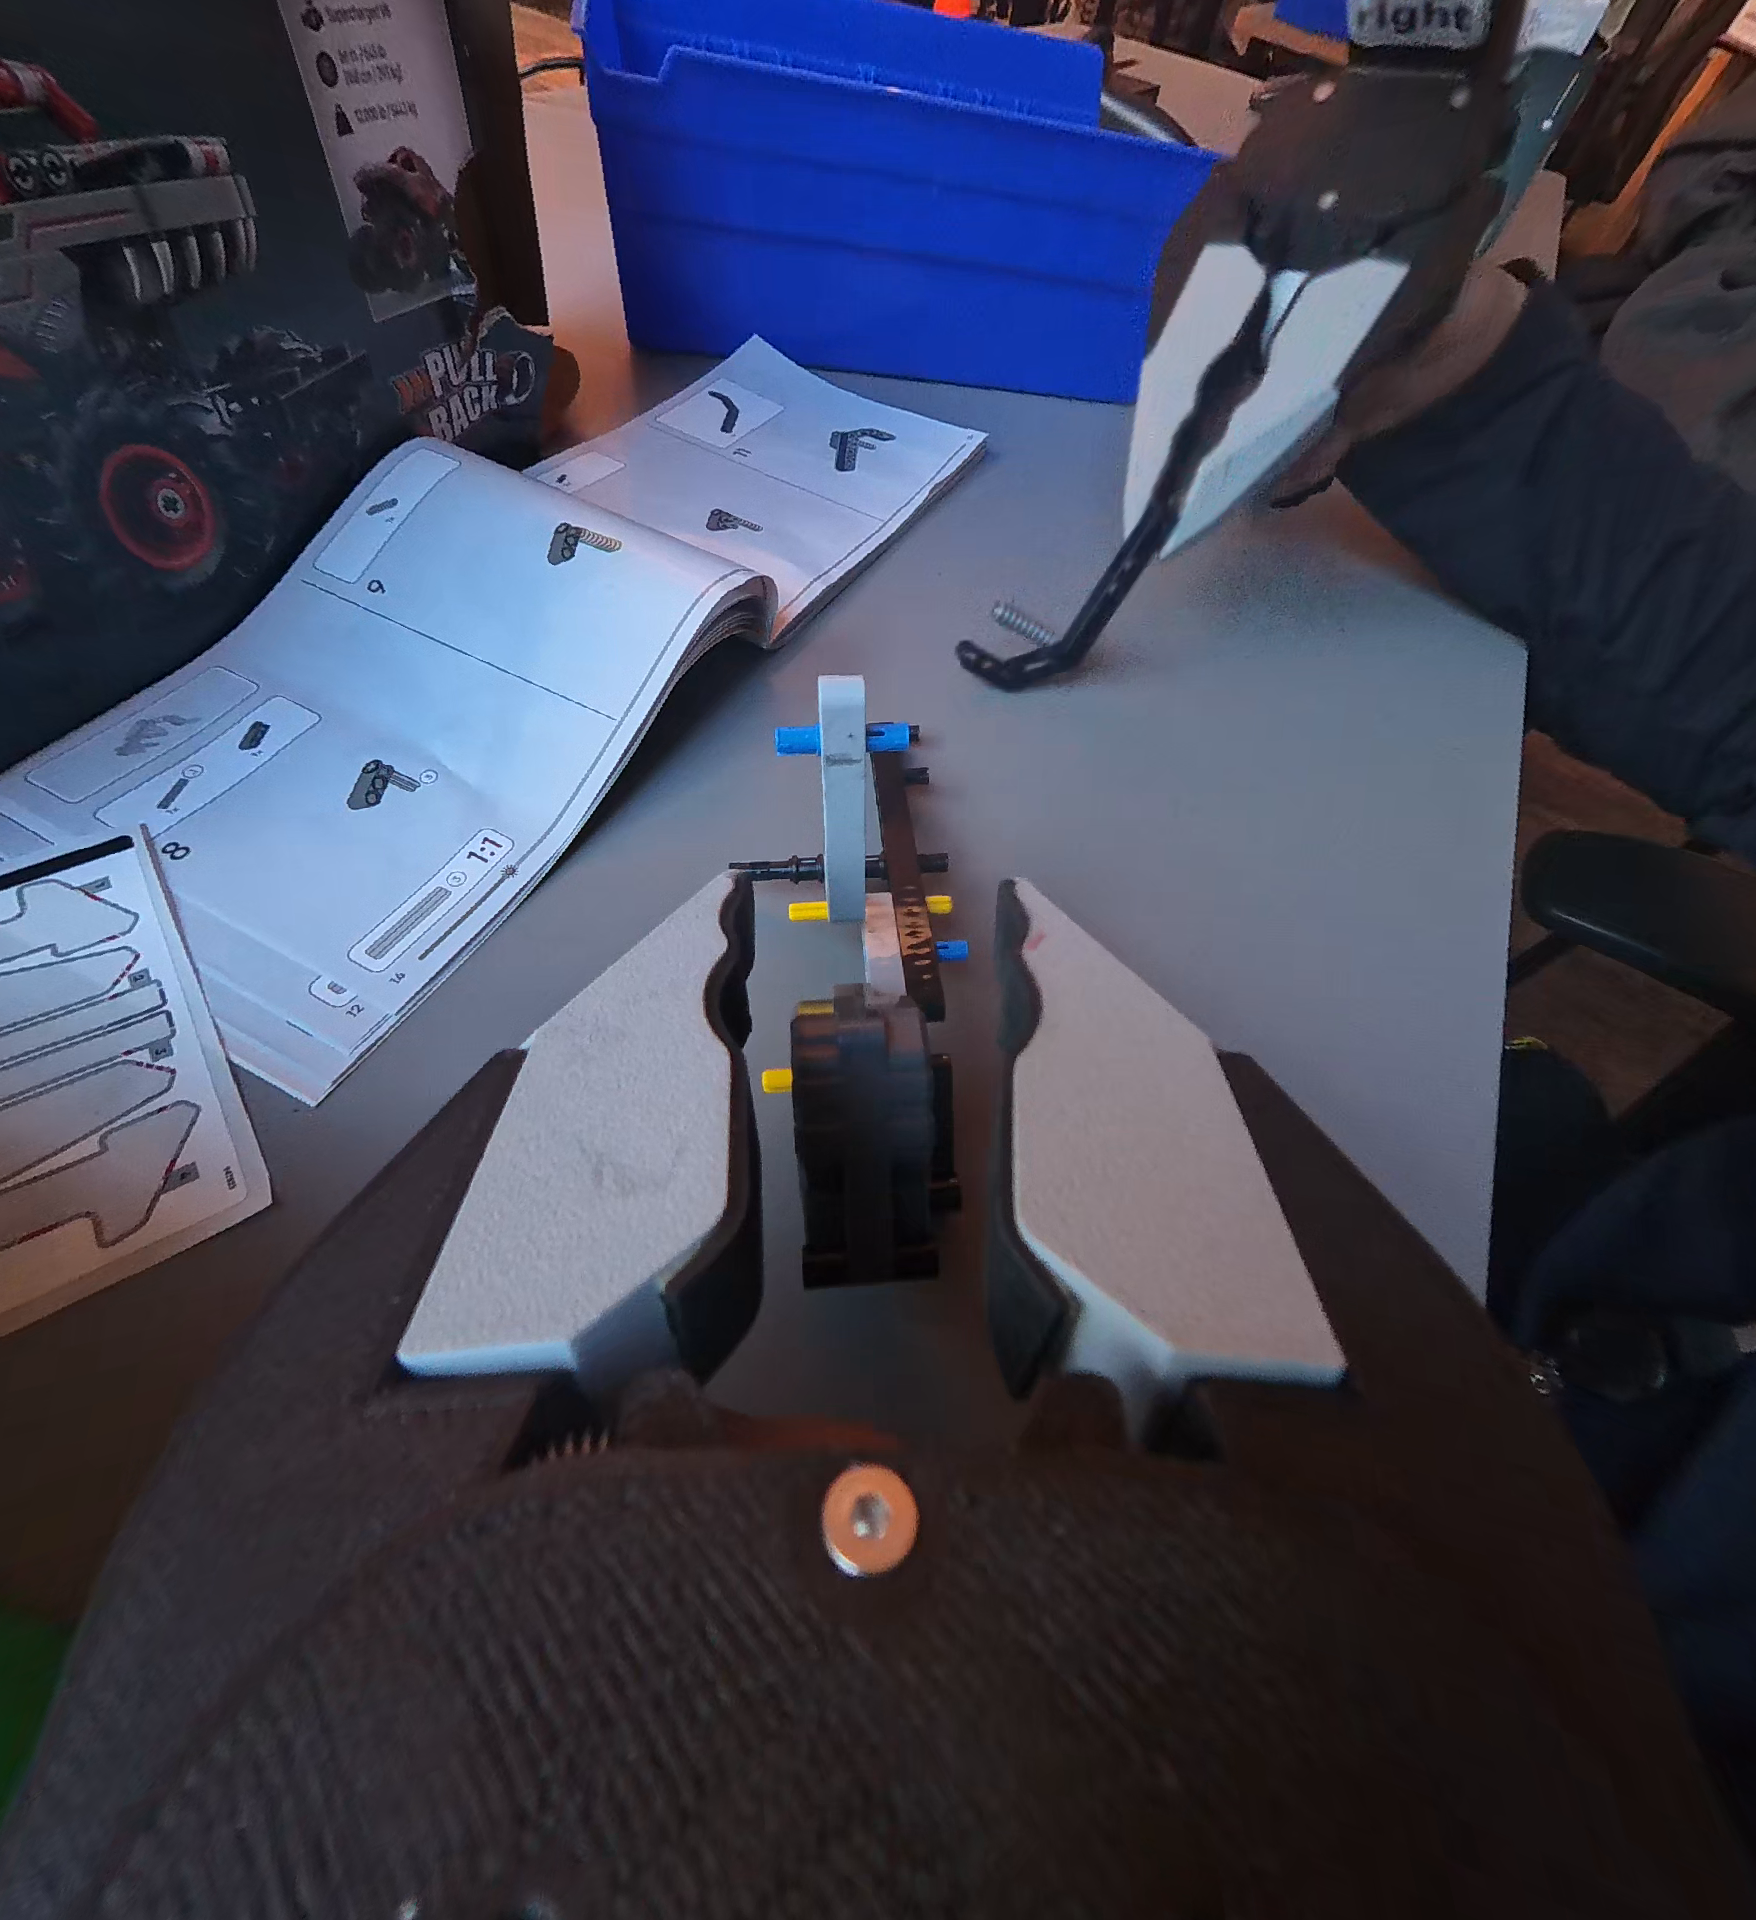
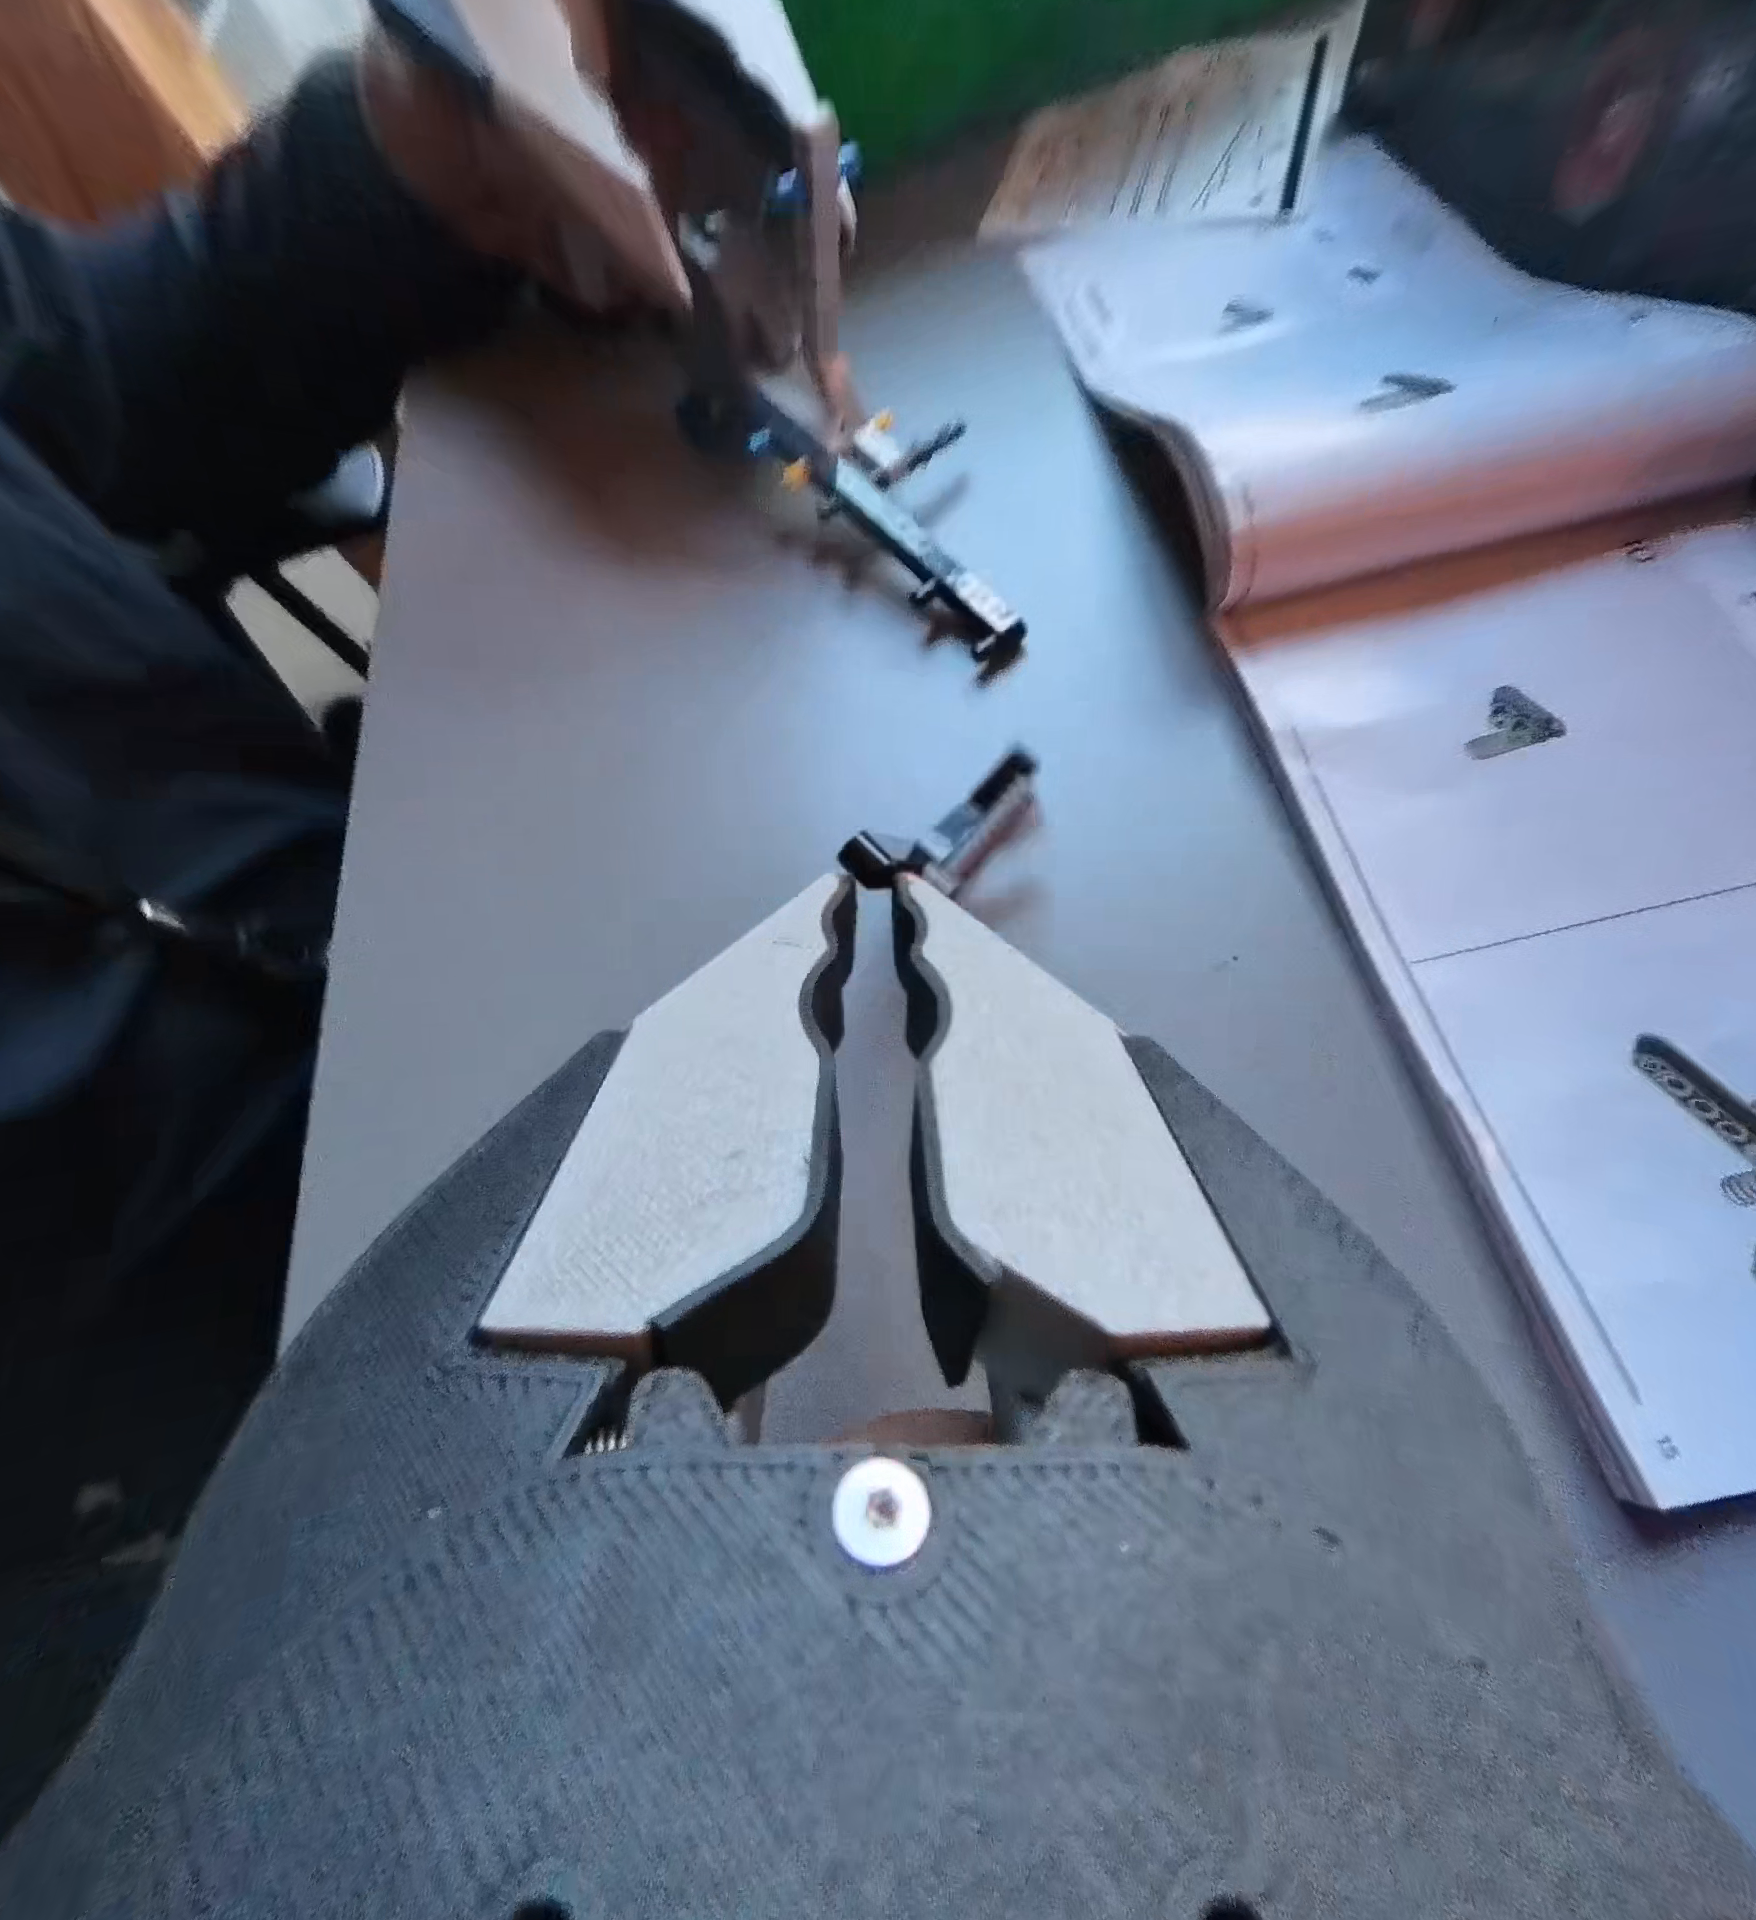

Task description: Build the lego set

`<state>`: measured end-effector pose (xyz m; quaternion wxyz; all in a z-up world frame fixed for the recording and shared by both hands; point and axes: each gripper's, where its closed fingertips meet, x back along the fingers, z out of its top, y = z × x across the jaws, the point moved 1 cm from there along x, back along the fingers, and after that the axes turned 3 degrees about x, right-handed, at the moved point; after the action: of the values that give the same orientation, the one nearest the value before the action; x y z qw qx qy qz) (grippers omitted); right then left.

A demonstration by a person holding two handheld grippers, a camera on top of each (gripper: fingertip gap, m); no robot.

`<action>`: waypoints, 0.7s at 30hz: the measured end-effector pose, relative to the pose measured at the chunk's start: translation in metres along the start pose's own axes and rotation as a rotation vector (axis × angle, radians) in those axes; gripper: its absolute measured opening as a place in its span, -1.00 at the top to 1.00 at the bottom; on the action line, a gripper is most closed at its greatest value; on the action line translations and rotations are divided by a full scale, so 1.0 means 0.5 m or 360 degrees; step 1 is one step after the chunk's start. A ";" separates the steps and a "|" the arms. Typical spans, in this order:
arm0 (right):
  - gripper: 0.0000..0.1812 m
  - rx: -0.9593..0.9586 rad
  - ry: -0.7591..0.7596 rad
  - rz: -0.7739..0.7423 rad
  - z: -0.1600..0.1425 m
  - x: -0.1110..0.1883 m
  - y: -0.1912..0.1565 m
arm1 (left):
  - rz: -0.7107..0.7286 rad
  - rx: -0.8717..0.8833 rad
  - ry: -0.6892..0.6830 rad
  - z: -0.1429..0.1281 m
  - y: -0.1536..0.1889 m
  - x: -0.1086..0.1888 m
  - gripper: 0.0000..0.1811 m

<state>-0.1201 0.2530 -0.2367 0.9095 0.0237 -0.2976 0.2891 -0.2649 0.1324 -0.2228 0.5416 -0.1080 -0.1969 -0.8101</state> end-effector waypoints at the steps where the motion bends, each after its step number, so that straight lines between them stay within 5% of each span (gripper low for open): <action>1: 0.94 0.0024 -0.0028 -0.0015 -0.005 -0.003 0.000 | 0.0000 0.0000 -0.0001 0.000 0.000 0.000 0.52; 13: 0.74 -0.0048 0.0013 -0.0055 0.000 0.000 0.016 | -0.0003 -0.0001 -0.0001 0.000 0.001 0.000 0.53; 21: 0.84 0.0129 -0.0296 -0.0220 -0.041 -0.069 0.024 | -0.0005 0.0000 -0.0009 -0.001 0.001 -0.001 0.53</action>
<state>-0.1383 0.2499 -0.2740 0.8940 0.1076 -0.3664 0.2342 -0.2642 0.1325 -0.2234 0.5399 -0.1100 -0.1985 -0.8106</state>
